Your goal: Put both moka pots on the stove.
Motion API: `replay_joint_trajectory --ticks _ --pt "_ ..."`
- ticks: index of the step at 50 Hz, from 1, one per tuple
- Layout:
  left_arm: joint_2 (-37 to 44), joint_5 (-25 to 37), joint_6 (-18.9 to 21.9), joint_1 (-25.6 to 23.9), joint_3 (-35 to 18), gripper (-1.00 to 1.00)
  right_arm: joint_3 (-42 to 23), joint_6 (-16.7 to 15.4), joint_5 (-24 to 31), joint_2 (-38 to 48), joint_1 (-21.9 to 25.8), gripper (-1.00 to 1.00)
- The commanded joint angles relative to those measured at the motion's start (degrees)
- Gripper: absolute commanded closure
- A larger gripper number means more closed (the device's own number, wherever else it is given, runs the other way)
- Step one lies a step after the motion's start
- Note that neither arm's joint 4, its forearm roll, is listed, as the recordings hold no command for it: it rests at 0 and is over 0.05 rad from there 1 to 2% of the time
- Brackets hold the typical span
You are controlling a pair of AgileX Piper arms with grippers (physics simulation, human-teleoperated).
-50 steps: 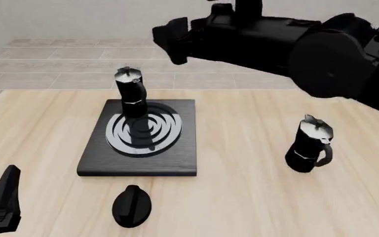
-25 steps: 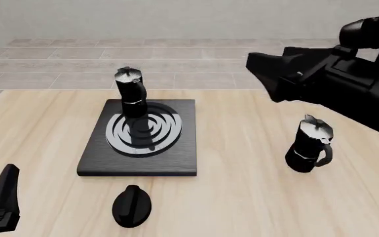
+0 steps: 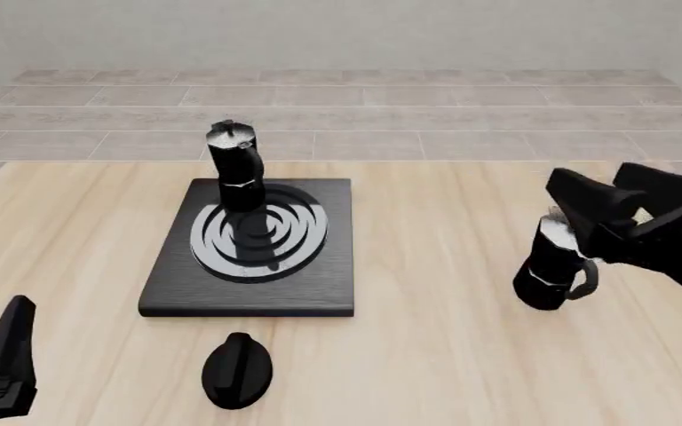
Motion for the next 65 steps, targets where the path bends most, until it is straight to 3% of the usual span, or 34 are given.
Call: replay_joint_trajectory --ticks 1,27,46,65 --pt "0.00 -0.14 0.20 0.04 0.16 -1.00 6.67 -0.37 -0.67 -4.12 -4.13 -1.00" --pt "0.00 0.21 0.60 0.03 0.04 -1.00 12.57 -1.98 1.59 -9.87 -11.42 -1.00" --pt "0.00 -0.12 2.14 -0.64 0.29 -1.00 13.57 -1.24 0.68 -9.19 -11.95 -1.00" --pt "0.00 0.10 1.65 -0.27 0.33 -1.00 9.90 -0.83 2.20 -5.57 -12.55 -1.00"
